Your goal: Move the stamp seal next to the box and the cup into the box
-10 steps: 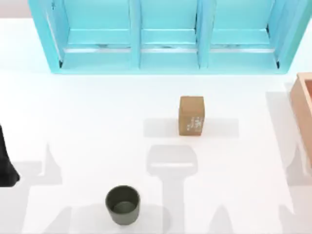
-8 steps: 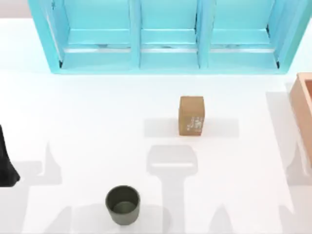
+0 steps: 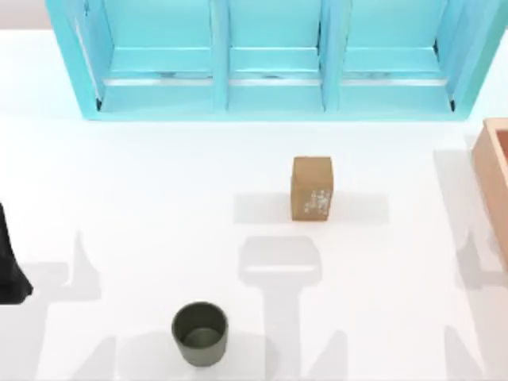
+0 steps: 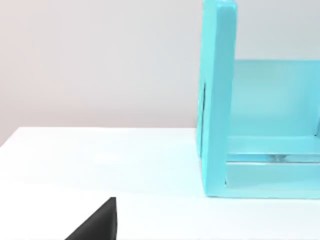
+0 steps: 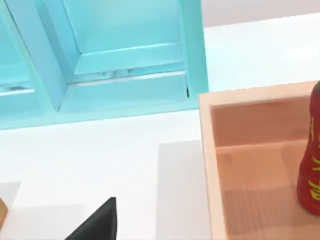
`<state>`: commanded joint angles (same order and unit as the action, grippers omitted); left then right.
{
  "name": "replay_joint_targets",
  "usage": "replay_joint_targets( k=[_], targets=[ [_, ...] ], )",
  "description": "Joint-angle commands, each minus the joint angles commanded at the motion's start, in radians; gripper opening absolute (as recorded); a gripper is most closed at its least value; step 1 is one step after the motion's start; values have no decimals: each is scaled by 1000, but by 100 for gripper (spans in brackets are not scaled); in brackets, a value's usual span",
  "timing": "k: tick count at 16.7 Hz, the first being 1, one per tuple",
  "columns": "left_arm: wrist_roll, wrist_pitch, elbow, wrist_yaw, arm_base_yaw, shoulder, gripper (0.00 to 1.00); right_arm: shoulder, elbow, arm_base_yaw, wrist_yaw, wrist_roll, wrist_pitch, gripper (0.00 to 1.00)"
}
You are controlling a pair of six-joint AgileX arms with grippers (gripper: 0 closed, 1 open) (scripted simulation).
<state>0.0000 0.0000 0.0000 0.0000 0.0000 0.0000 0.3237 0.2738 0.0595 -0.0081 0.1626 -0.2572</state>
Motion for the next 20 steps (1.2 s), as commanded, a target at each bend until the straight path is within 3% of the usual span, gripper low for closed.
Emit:
replay_joint_targets(
  k=[12,20],
  targets=[
    [0,0,0,0,0,0,100,966,859,212,-23,412,-726,100],
    [0,0,0,0,0,0,100,1430,1340,337,-23,500,-998,100]
  ],
)
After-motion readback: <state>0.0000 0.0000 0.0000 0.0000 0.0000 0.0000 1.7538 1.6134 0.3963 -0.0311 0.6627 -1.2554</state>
